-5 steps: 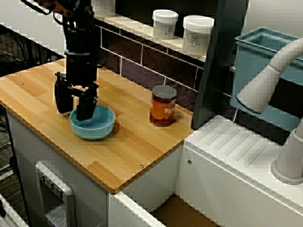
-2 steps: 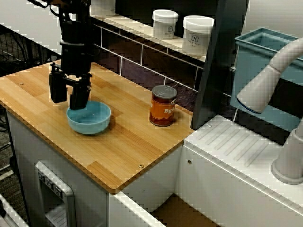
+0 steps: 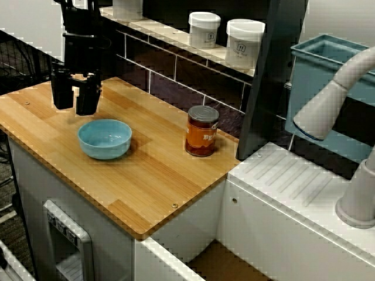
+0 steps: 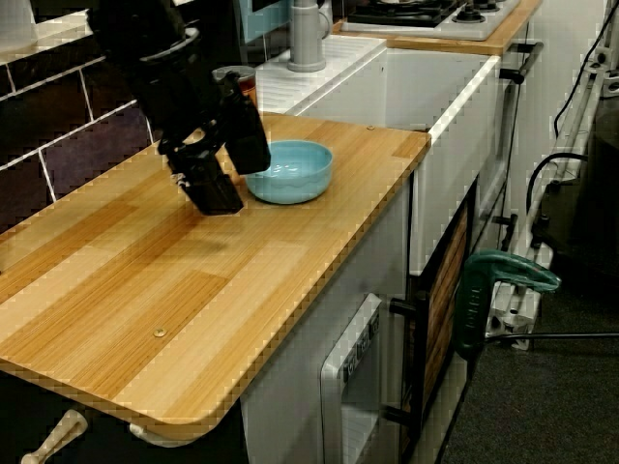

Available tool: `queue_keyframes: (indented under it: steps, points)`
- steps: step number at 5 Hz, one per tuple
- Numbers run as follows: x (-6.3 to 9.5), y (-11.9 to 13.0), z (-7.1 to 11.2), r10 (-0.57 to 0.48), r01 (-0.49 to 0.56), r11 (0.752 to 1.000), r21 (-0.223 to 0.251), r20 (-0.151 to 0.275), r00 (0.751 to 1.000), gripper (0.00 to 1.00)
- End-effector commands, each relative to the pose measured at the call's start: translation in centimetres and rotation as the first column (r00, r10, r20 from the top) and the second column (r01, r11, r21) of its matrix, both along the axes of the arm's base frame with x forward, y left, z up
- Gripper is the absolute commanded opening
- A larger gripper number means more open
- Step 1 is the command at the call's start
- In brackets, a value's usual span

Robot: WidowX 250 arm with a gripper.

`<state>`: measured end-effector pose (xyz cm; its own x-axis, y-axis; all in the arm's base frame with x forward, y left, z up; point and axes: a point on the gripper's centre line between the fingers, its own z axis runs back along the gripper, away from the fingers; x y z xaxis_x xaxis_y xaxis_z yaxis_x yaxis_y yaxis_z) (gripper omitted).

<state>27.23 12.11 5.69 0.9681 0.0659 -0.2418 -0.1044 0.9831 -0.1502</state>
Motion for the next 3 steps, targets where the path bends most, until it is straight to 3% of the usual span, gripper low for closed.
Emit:
queue_keyframes:
  steps: [1,3]
  points:
    - [0.8,2.9,2.8,0.021,-0.021,1.000,-0.007,0.051,0.998,1.00]
    - [0.9,4.2,3.6,0.035,-0.033,0.999,-0.033,0.058,0.998,1.00]
